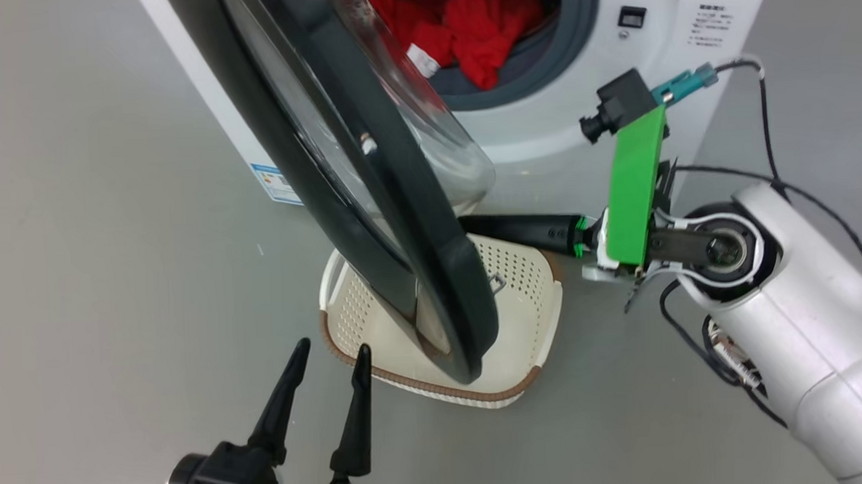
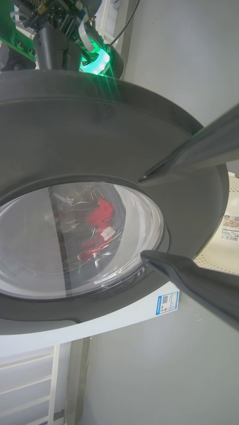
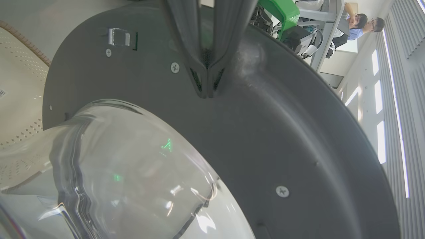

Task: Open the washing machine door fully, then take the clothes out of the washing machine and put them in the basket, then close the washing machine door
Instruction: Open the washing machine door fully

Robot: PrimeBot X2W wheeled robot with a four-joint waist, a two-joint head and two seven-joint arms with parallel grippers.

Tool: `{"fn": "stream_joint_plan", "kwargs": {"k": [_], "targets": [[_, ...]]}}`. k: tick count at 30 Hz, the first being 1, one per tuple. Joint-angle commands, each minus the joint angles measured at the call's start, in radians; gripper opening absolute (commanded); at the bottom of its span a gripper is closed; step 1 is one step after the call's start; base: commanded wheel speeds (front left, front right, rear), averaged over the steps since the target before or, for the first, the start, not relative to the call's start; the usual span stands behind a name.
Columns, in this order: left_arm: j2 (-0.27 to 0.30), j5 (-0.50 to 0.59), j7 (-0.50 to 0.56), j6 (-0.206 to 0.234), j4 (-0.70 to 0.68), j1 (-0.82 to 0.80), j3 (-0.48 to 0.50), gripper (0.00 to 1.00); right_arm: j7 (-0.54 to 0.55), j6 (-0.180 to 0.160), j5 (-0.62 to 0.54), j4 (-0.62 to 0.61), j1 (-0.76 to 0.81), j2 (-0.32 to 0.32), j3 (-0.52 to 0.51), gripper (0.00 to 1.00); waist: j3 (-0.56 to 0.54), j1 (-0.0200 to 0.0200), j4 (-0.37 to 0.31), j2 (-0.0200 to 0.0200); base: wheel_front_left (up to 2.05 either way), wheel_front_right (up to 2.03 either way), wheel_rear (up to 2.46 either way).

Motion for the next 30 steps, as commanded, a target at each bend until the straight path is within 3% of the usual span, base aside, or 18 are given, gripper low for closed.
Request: {"fn": "stream_joint_plan", "kwargs": {"k": [1,20,30], "targets": [[0.009,0.008,-0.005,0.016,-0.023,0.013,0.044,1.0,0.004,0.008,-0.02,-0.049,0.035,0.033,0.005,0.0,-0.035,0.0,0.035,0.0,0.0,0.0,0.0],[0.009,0.018,-0.005,0.025,-0.008,0.048,0.121,1.0,0.017,0.008,-0.044,-0.066,0.108,0.099,0.015,0.0,-0.075,0.0,0.161,0.0,0.0,0.0,0.0],[0.009,0.017,-0.005,0.039,-0.001,0.048,0.141,1.0,0.006,0.008,-0.06,-0.062,0.113,0.134,0.027,0.0,-0.075,0.0,0.189,0.0,0.0,0.0,0.0]]}}
